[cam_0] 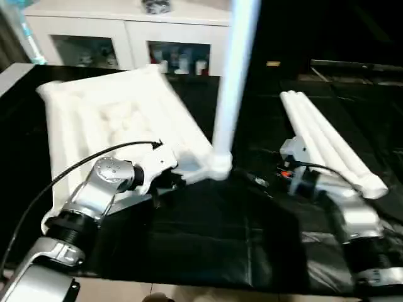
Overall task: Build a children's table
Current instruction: Rotate leg to tighten
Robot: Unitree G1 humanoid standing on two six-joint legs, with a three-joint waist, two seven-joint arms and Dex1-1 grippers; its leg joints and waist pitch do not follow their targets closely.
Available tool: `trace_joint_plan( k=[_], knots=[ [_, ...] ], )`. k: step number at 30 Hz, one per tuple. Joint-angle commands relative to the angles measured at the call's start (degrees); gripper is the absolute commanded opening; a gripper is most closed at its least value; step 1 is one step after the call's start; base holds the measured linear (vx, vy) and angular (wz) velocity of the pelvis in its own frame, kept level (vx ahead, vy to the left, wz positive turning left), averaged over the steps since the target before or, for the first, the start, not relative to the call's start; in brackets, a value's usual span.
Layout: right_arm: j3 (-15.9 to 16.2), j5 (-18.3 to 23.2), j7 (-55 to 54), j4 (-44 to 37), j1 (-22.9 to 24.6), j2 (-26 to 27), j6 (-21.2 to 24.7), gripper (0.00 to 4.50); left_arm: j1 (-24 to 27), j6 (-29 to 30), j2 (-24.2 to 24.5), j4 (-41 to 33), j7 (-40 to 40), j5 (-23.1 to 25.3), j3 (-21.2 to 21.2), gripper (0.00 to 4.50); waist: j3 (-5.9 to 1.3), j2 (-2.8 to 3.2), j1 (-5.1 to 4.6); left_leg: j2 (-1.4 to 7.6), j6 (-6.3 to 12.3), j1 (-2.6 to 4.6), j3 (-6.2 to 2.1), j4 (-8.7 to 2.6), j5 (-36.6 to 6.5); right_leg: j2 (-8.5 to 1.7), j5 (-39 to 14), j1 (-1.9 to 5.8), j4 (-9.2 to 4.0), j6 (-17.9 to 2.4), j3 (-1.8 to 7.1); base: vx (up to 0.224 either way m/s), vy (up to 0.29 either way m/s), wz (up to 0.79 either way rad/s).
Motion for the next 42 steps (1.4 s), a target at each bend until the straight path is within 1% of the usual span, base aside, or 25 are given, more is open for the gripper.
trace_joint_plan(
  k=[1,3,6,8,9,12,14,17,18,21,24,27,29,30,32,34,35,36,37,38,39,40,42],
  knots=[
    [2.0,-1.2,2.4,-0.6,-1.2,-0.7,0.0,4.47,-0.2,-2.5,0.0,0.2,-3.8,0.7,-3.5,0.0,-3.97,0.0,-0.17,4.6,4.94,1.04,-1.64,-3.32,-6.0,-6.72,-3.7,2.71,-3.81,-10.3,4.08,0.0,0.0,0.0],
    [3.0,-2.0,3.5,0.0,-1.9,-1.0,0.1,4.47,-0.3,-3.6,0.3,0.4,-5.0,0.9,-4.0,0.0,-3.98,0.0,0.04,4.62,4.47,1.0,-1.65,-3.32,-6.3,-6.84,-4.7,2.73,-3.82,-10.2,4.1,0.0,0.0,0.0],
    [3.8,-3.3,4.7,2.3,-3.6,-0.7,-0.8,4.47,-0.5,-5.3,0.8,0.6,-7.0,1.2,-4.9,0.0,-3.97,-0.14,0.23,4.64,4.17,0.94,-1.7,-3.35,-6.0,-6.9,-4.9,2.72,-3.73,-10.2,4.1,0.0,0.0,0.0],
    [3.9,-3.5,4.9,2.7,-3.9,-0.7,-1.1,4.47,-0.6,-5.7,0.9,0.7,-7.3,1.3,-5.1,0.0,-4.03,-0.08,0.27,4.67,3.94,0.96,-1.67,-3.28,-6.1,-6.94,-5.1,2.69,-3.68,-10.2,4.13,0.0,0.0,0.0],
    [4.3,-3.5,5.4,3.1,-4.1,-0.7,-1.1,4.47,-0.7,-6.0,1.0,0.8,-7.7,1.4,-5.2,0.0,-4.06,-0.16,0.26,4.61,4.0,0.84,-1.68,-3.24,-5.6,-6.87,-4.4,2.77,-3.53,-10.3,4.11,0.0,0.0,0.0],
    [5.6,-4.0,6.1,5.0,-5.1,-0.4,-1.4,4.47,-0.7,-7.0,1.2,1.0,-8.9,1.6,-5.5,0.0,-4.07,-0.21,0.27,4.59,4.2,0.85,-1.64,-3.18,-5.5,-6.91,-4.2,2.77,-3.51,-10.3,4.1,0.0,0.0,0.0],
    [5.9,-4.3,6.3,6.4,-5.7,-0.1,-1.6,4.47,-0.7,-7.4,1.2,1.1,-9.4,1.7,-5.6,0.0,-4.12,-0.26,0.29,4.53,4.15,0.83,-1.61,-3.12,-5.3,-6.93,-4.3,2.79,-3.52,-10.5,4.1,0.0,0.0,0.0],
    [6.0,-4.3,6.5,7.8,-6.3,0.4,-1.6,4.47,-0.7,-7.6,1.2,1.0,-9.7,1.7,-5.6,0.0,-4.16,-0.18,0.3,4.59,4.13,0.8,-1.64,-3.09,-5.1,-6.91,-4.0,2.78,-3.42,-10.7,4.06,0.0,0.0,0.0],
    [6.1,-4.2,7.2,8.6,-6.7,0.7,-1.6,4.3,-0.9,-8.0,1.2,1.4,-9.9,1.7,-5.7,0.0,-4.21,-0.22,0.31,4.61,4.3,0.78,-1.65,-3.06,-4.8,-6.86,-3.3,2.81,-3.22,-10.7,4.04,0.0,0.0,0.0],
    [6.4,-4.5,8.3,9.6,-7.1,1.2,-1.5,4.19,-1.1,-8.4,1.2,1.6,-10.4,1.7,-5.8,0.0,-4.23,-0.23,0.32,4.61,4.47,0.76,-1.64,-3.0,-4.8,-6.9,-3.1,2.83,-3.19,-10.9,4.03,0.0,0.0,0.0],
    [6.4,-4.2,8.1,11.0,-7.7,1.6,-1.8,3.87,-1.1,-8.5,1.2,1.7,-10.7,1.6,-5.8,0.0,-4.32,-0.14,0.32,4.62,4.49,0.77,-1.65,-2.96,-4.5,-6.91,-2.4,2.81,-3.05,-11.1,4.0,0.0,0.0,0.0],
    [6.5,-4.0,8.7,11.6,-8.0,1.7,-1.6,3.75,-1.2,-8.6,1.2,1.8,-10.9,1.7,-5.9,0.0,-4.29,-0.16,0.31,4.63,4.42,0.77,-1.63,-2.97,-4.8,-6.86,-2.3,2.83,-3.06,-11.3,3.99,0.0,0.0,0.0],
    [6.5,-4.0,9.0,11.7,-8.0,1.7,-1.6,3.5,-1.2,-8.7,1.2,1.9,-11.1,1.8,-5.9,0.0,-4.33,-0.14,0.32,4.61,4.47,0.75,-1.63,-2.93,-4.8,-6.88,-2.1,2.88,-3.04,-11.2,4.01,0.0,0.0,0.0],
    [6.5,-3.8,9.2,11.7,-7.9,1.7,-1.2,3.5,-1.3,-8.7,1.2,1.9,-11.1,1.8,-5.9,0.0,-4.33,-0.1,0.33,4.64,4.51,0.78,-1.66,-2.94,-4.7,-6.87,-2.0,2.86,-3.0,-11.2,3.99,0.0,0.0,0.0],
    [6.3,-3.8,9.9,12.1,-7.9,1.8,-1.0,3.32,-1.5,-8.8,1.1,2.3,-11.2,1.8,-5.9,0.0,-4.34,-0.09,0.38,4.59,4.58,0.78,-1.62,-2.89,-4.6,-6.87,-1.8,2.84,-2.99,-11.3,4.02,0.0,0.0,0.0],
    [6.2,-3.8,10.1,12.2,-7.7,1.8,-1.0,3.11,-1.6,-8.9,1.1,2.4,-11.3,1.9,-5.9,0.0,-4.35,-0.07,0.42,4.62,4.54,0.79,-1.62,-2.9,-4.8,-6.88,-2.3,2.87,-3.05,-11.2,3.99,0.0,0.0,0.0],
    [6.2,-3.8,10.1,12.2,-7.7,1.8,-1.0,3.11,-1.6,-8.9,1.1,2.4,-11.3,1.9,-5.9,0.0,-4.31,-0.07,0.44,4.63,4.49,0.8,-1.63,-2.91,-4.9,-6.89,-2.5,2.83,-3.09,-11.2,4.0,0.0,0.0,0.0],
    [6.2,-3.8,10.3,12.3,-7.6,1.9,-1.0,2.91,-1.7,-8.9,1.1,2.5,-11.3,1.9,-5.9,0.0,-4.3,-0.07,0.45,4.62,4.32,0.79,-1.65,-2.93,-5.2,-6.89,-2.9,2.84,-3.1,-11.2,3.99,0.0,0.0,0.0],
    [6.2,-3.8,10.4,12.4,-7.5,1.9,-1.1,2.83,-1.7,-8.9,1.1,2.6,-11.4,1.9,-5.9,0.0,-4.27,-0.07,0.44,4.64,4.26,0.8,-1.65,-2.95,-5.3,-6.88,-3.1,2.82,-3.12,-11.2,3.99,0.0,0.0,0.0],
    [6.2,-3.8,10.5,12.5,-7.5,2.0,-1.1,2.83,-1.8,-8.9,1.1,2.7,-11.4,1.9,-5.9,0.0,-4.29,0.06,0.49,4.65,4.07,0.84,-1.68,-2.95,-5.6,-6.95,-3.6,2.83,-3.16,-11.2,3.98,0.0,0.0,0.0],
    [6.2,-3.8,10.5,12.6,-7.5,2.0,-1.1,2.78,-1.8,-9.0,1.1,2.8,-11.5,2.0,-5.9,0.0,-4.3,0.01,0.47,4.63,4.06,0.83,-1.66,-2.94,-5.6,-6.91,-3.6,2.82,-3.22,-11.1,3.99,0.0,0.0,0.0],
    [6.2,-3.8,10.8,12.6,-7.3,2.1,-0.9,2.76,-1.9,-8.7,1.1,3.0,-11.5,1.9,-5.9,0.0,-4.32,0.14,0.5,4.66,3.98,0.86,-1.69,-2.93,-5.5,-6.91,-3.4,2.81,-3.15,-11.2,4.0,0.0,0.0,0.0],
    [6.3,-3.7,10.8,12.6,-6.9,2.2,-0.6,2.7,-1.8,-8.7,1.2,3.0,-11.6,1.9,-5.8,0.0,-4.39,0.05,0.48,4.64,4.14,0.77,-1.69,-2.88,-4.9,-6.88,-2.1,2.88,-2.97,-11.4,4.0,0.0,0.0,0.0]
  ],
)
